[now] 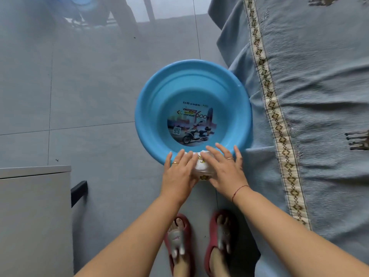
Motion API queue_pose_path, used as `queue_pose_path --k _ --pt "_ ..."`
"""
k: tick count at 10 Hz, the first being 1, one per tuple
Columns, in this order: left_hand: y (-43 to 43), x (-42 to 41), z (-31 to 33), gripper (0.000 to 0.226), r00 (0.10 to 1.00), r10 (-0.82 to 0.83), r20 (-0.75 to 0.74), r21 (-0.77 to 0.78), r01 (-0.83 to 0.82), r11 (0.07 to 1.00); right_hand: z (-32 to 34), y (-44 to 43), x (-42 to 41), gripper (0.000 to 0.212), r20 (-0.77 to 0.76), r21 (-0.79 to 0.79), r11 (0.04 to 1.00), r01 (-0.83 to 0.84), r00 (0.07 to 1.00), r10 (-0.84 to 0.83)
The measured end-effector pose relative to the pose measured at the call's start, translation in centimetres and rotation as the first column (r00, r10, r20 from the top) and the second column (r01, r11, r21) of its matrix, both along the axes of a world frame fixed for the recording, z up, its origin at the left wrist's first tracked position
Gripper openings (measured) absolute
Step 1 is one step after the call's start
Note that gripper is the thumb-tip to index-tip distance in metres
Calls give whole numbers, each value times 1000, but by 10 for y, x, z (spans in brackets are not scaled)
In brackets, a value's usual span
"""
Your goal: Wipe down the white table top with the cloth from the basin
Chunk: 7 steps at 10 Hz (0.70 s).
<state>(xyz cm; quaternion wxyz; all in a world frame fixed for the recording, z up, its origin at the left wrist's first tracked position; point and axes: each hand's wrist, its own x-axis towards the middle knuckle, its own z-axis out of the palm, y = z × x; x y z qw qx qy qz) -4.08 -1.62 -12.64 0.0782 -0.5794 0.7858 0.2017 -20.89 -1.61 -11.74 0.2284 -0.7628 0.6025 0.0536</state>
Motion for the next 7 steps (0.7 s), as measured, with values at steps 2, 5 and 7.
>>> queue_pose_path --k 2,5,7 --pt "-10 7 -8 41 989 -60 -136 -142 40 989 -13 -7 -4 48 85 -74 997 30 996 -24" --pt "-1 4 3 73 997 -39 61 13 38 999 4 -7 -3 73 -88 72 994 -84 992 90" --pt "-10 13 86 85 997 52 54 38 -54 998 89 -20 -10 83 13 57 998 -11 1000 10"
